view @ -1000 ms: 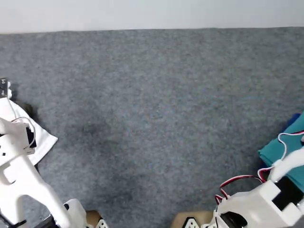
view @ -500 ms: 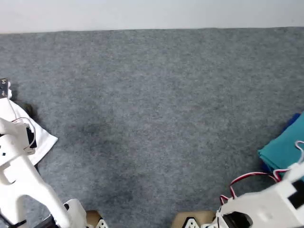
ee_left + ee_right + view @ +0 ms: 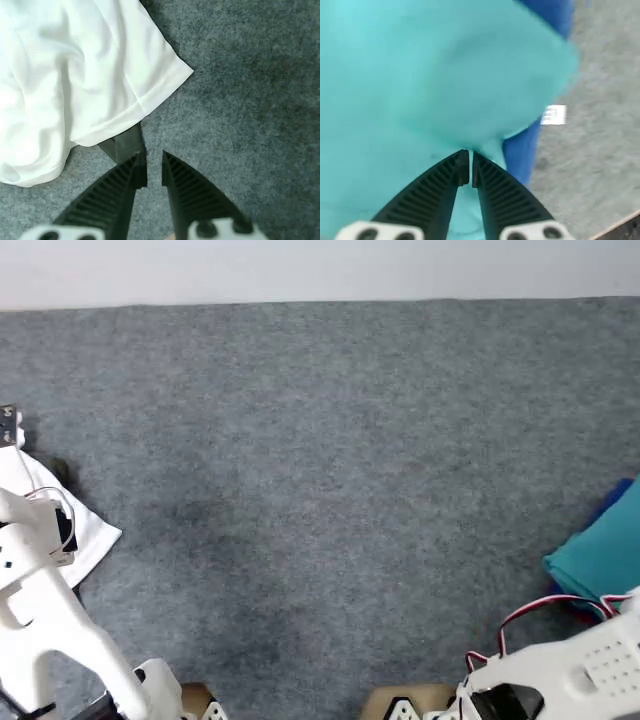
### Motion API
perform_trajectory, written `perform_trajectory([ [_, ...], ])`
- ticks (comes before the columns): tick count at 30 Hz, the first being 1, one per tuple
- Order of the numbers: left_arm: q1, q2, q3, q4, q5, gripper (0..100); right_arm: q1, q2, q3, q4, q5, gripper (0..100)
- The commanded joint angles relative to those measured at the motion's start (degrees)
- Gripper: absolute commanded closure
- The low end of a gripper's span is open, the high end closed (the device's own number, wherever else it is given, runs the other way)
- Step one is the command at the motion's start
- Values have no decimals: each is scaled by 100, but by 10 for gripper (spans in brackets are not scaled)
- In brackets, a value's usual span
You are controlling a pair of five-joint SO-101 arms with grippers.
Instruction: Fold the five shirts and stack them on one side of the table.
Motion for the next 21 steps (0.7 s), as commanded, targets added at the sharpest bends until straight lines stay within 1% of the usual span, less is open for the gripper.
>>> perform_trajectory([
  [1, 0, -176, -13, 53, -26, 942, 57, -541, -466, 4, 62, 987],
  [6, 0, -176, -13, 132, -26, 942, 66, -171, -369, -567, 62, 987],
  [10, 0, -176, -13, 132, -26, 942, 163, 593, -378, -1490, 70, 987],
  [14, 0, -176, -13, 132, -26, 942, 233, 1200, -378, -2325, 519, 988],
  [17, 0, -176, -13, 132, -26, 942, 251, 1051, -378, -2308, 668, 988],
  [21, 9, -176, -22, 132, -9, 942, 233, 259, -387, -1789, 659, 988],
])
